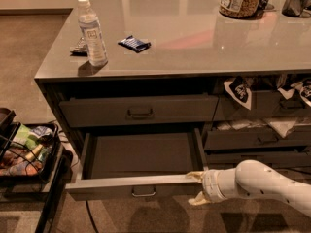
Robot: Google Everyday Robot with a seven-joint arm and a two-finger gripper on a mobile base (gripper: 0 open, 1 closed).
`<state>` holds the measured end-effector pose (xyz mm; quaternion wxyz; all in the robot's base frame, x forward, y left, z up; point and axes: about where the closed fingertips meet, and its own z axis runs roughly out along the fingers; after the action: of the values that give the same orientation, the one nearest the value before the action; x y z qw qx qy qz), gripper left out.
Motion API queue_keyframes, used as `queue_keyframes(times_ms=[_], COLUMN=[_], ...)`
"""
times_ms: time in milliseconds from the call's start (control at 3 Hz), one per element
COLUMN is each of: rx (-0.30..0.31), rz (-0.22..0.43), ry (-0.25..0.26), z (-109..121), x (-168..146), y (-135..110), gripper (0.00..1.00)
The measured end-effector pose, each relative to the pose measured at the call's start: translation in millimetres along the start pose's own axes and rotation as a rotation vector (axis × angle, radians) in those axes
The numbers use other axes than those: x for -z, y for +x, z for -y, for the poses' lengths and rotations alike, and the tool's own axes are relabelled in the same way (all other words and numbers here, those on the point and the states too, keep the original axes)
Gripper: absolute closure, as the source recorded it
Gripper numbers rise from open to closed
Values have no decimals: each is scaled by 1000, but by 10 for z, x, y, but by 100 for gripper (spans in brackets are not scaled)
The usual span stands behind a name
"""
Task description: Open middle drawer
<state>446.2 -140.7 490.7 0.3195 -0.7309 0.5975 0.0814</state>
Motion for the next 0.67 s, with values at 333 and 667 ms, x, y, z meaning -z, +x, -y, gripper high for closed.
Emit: queue_keyframes(times_ms=[333,667], rx=[1,26], rz=[2,11], ry=[-1,-15], z=[0,89], x=[-8,-129], y=[-3,-34], gripper=[65,87])
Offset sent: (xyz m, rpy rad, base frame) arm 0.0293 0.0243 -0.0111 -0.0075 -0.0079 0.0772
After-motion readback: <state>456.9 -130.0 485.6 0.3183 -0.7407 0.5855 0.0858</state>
